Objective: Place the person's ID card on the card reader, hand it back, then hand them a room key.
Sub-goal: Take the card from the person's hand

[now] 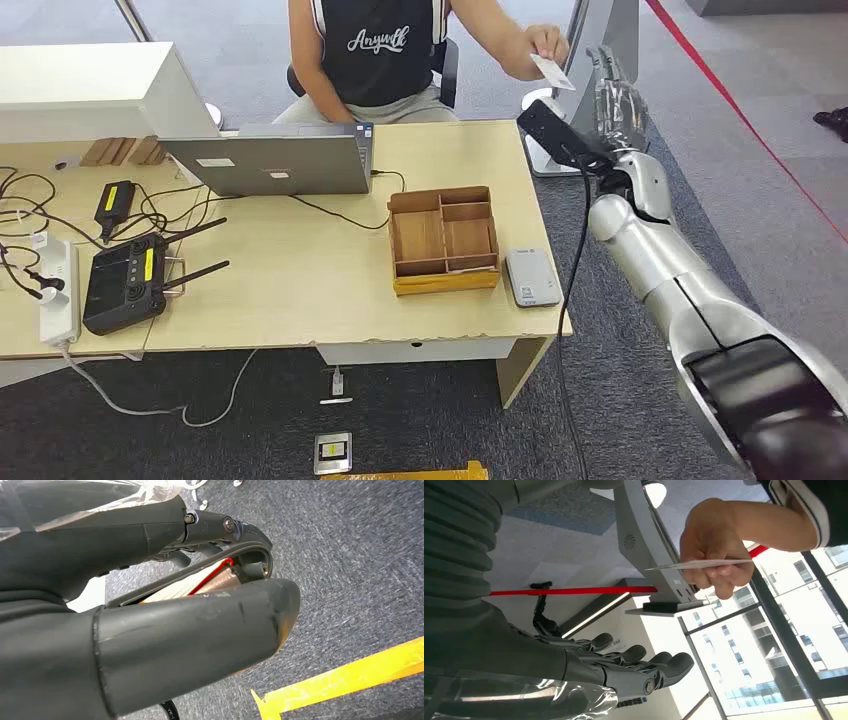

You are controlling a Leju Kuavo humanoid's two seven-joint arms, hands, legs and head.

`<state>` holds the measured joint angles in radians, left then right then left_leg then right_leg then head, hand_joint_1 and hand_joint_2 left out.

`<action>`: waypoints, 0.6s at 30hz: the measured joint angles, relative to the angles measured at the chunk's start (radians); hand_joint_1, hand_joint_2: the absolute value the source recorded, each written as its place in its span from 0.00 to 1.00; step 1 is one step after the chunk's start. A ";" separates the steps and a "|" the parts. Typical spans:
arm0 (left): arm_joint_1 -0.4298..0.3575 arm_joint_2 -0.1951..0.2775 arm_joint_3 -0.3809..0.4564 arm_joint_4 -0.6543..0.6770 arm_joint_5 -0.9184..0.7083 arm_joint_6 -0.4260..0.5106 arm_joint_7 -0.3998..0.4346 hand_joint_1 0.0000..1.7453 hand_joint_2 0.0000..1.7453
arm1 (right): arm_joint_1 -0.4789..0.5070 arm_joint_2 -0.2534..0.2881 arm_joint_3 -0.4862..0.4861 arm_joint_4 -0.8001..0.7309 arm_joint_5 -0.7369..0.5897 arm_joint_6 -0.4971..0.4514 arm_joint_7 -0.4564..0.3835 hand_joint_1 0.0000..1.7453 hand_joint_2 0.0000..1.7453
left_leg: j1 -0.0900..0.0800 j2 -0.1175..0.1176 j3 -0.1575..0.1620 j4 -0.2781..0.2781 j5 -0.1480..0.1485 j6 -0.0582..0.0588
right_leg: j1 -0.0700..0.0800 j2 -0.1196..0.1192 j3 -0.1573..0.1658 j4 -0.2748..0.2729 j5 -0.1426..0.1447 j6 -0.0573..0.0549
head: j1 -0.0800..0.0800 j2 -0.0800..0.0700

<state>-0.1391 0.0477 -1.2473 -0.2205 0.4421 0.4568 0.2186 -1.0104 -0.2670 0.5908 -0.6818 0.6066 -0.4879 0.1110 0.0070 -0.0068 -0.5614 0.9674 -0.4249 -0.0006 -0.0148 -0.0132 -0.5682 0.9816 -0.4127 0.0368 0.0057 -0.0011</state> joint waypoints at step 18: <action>0.005 0.009 -0.026 0.002 -0.009 -0.005 -0.003 0.00 0.00 | -0.040 0.102 0.119 0.116 0.051 -0.003 0.047 0.00 1.00 | 0.000 0.001 0.000 0.000 0.000 0.000 | 0.000 0.000 -0.001 -0.001 0.000 0.000 | 0.001 0.000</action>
<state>-0.1340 0.0570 -1.2737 -0.2190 0.4335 0.4517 0.2159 -1.0503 -0.1653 0.7095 -0.5661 0.6574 -0.4911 0.1581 0.0067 -0.0054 -0.5611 0.9676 -0.4252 -0.0005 -0.0151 -0.0128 -0.5690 0.9811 -0.4124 0.0367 0.0064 -0.0011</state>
